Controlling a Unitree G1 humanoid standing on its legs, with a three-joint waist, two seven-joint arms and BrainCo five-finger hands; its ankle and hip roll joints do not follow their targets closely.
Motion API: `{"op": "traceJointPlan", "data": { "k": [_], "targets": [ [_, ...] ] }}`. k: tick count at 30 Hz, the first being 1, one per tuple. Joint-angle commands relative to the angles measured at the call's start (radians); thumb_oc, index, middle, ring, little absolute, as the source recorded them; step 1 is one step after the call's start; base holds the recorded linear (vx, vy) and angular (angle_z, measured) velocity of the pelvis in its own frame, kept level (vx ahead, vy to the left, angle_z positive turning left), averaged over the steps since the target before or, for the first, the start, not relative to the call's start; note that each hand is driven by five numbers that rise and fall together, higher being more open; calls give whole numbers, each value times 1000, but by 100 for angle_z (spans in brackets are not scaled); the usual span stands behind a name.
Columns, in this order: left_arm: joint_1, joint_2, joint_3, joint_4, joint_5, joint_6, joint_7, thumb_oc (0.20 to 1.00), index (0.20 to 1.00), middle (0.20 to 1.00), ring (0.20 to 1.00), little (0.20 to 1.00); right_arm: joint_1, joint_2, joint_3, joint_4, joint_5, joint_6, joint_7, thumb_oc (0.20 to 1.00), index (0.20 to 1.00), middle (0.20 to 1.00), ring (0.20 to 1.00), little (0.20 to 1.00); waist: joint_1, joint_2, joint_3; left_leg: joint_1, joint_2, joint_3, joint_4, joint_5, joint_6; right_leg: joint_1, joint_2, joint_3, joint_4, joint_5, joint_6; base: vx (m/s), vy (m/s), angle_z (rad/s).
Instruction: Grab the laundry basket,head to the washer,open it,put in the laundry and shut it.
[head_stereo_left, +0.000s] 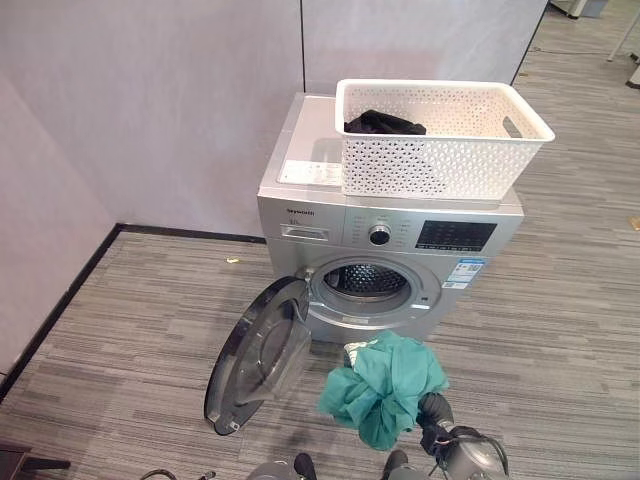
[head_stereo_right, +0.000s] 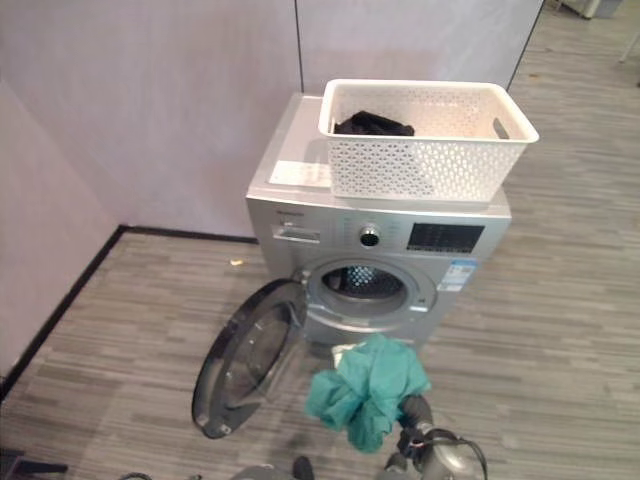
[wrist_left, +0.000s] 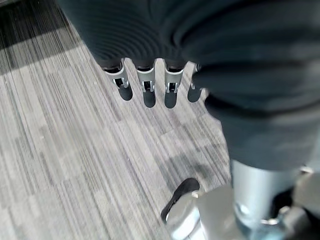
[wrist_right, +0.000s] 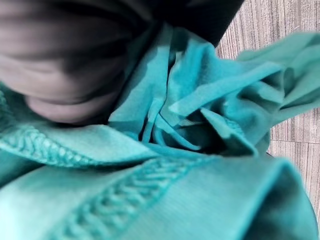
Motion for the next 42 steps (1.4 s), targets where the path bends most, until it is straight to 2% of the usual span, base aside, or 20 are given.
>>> {"op": "traceJointPlan", "data": {
  "k": [1,3,5,7,8,9,10,11,13,16,19,25,28,30,35,37,38,41,42],
  "targets": [
    [-24,16,26,-21,-5,-18,-14,1000,1000,1000,1000,1000,-41,-27,-15,-110,29,-57,29,200,200,200,200,200,-8,25,62,22,-7,-37,68,-17,-102,82,27,-116,-118,72,-15,153,-17,30],
    [-27,17,41,-10,-20,-17,-15,1000,1000,1000,1000,1000,-44,-31,-15,-111,23,-58,30,200,200,200,200,200,-13,25,65,19,-3,-39,67,-8,-101,67,18,-127,-148,95,-21,127,-42,17],
    [-26,20,97,42,-28,0,-13,1000,1000,1000,1000,1000,-37,-36,-12,-121,-7,-55,30,200,200,200,200,200,-19,17,70,45,-1,-62,74,-28,-115,45,-6,-90,-238,143,-1,231,-73,20],
    [-21,25,99,46,-6,4,-12,1000,1000,1000,1000,1000,-39,-38,-13,-125,-10,-56,30,200,200,200,200,200,-25,15,71,57,0,-70,86,-43,-120,36,-21,-64,-286,180,13,172,-51,20],
    [-21,25,99,46,-6,4,-12,1000,1000,1000,1000,1000,-39,-38,-13,-125,-10,-56,30,200,200,200,200,200,-25,15,71,57,0,-70,86,-43,-120,36,-21,-64,-286,180,13,226,-92,17],
    [-11,27,106,51,11,5,-16,1000,1000,1000,1000,1000,-34,-37,-16,-125,-16,-53,35,200,200,200,200,200,-30,10,69,73,2,-82,95,-52,-129,16,-53,-43,-333,229,31,162,-71,19],
    [-11,27,106,51,11,5,-16,1000,1000,1000,1000,1000,-34,-37,-16,-125,-16,-53,35,200,200,200,200,200,-30,10,70,73,2,-82,95,-53,-129,16,-53,-43,-333,229,31,338,-151,19],
    [-2,30,113,46,9,2,-22,1000,1000,1000,1000,1000,-19,-45,-27,-143,-24,-51,39,200,200,200,200,200,-41,7,70,89,1,-105,105,-60,-136,-1,-69,11,-357,265,45,249,-96,27],
    [4,29,108,41,0,-4,-31,1000,1000,1000,1000,1000,-2,-53,-35,-155,-21,-46,46,200,200,200,200,200,-46,-2,68,97,-8,-116,131,-67,-137,14,-59,23,-349,277,48,262,-97,47],
    [18,28,103,37,-5,-9,-36,1000,1000,1000,1000,1000,26,-70,-49,-155,-31,-37,62,200,200,200,200,200,-46,-12,59,111,-4,-131,134,-87,-145,30,-43,-11,-332,263,39,186,-120,40],
    [-1,30,99,21,-40,-10,-23,1000,1000,1000,1000,1000,8,-78,-51,-138,-26,-42,52,200,200,200,200,200,-43,-17,74,61,14,-157,176,-90,-158,27,-25,-37,-317,243,25,48,-129,25],
    [-81,-9,-1,-45,-117,-31,19,1000,1000,1000,1000,1000,-164,-17,-30,-6,10,-106,-37,200,200,200,200,200,-21,-10,175,-103,25,-175,263,-92,-159,-56,-15,-45,-320,243,1,-125,-39,19],
    [-104,-23,-46,-61,-122,-34,36,1000,1000,1000,1000,1000,-236,18,-14,31,4,-134,-92,200,200,200,200,200,-9,0,211,-162,26,-178,325,-106,-157,-84,-13,-41,-320,251,-7,-101,21,9],
    [-139,-40,-91,-73,-138,-34,69,1000,1000,1000,1000,1000,-333,72,26,96,17,-160,-146,200,200,200,200,200,3,12,252,-228,19,-180,379,-118,-153,-118,-22,-32,-324,266,-12,-123,59,3],
    [-163,-38,-121,-113,-179,-41,103,1000,1000,1000,1000,1000,-443,124,54,199,70,-172,-184,200,200,200,200,200,28,31,298,-292,0,-180,428,-135,-146,-158,-40,-27,-308,267,-14,-87,61,20],
    [-169,-24,-142,-137,-191,-46,119,1000,1000,1000,1000,1000,-496,150,35,209,131,-201,-219,200,200,200,200,200,38,44,336,-331,-2,-181,472,-153,-140,-202,-51,-32,-245,247,-18,-85,45,13],
    [-169,-24,-142,-137,-191,-46,119,1000,1000,1000,1000,1000,-496,150,35,209,131,-201,-219,200,200,200,200,200,38,44,335,-332,-1,-181,473,-153,-140,-203,-51,-32,-244,247,-18,-59,17,10],
    [-171,-25,-161,-138,-202,-42,140,1000,1000,1000,1000,1000,-555,193,-33,239,210,-255,-268,200,200,200,200,200,46,65,360,-381,-4,-195,533,-184,-135,-251,-68,-38,-150,205,-21,-31,19,19],
    [-176,-30,-154,-109,-200,-27,166,1000,1000,1000,1000,1000,-590,211,-80,280,262,-279,-284,200,200,200,200,200,56,87,366,-392,10,-207,569,-227,-136,-265,-60,-46,-94,164,-11,43,11,28]
  ]
}}
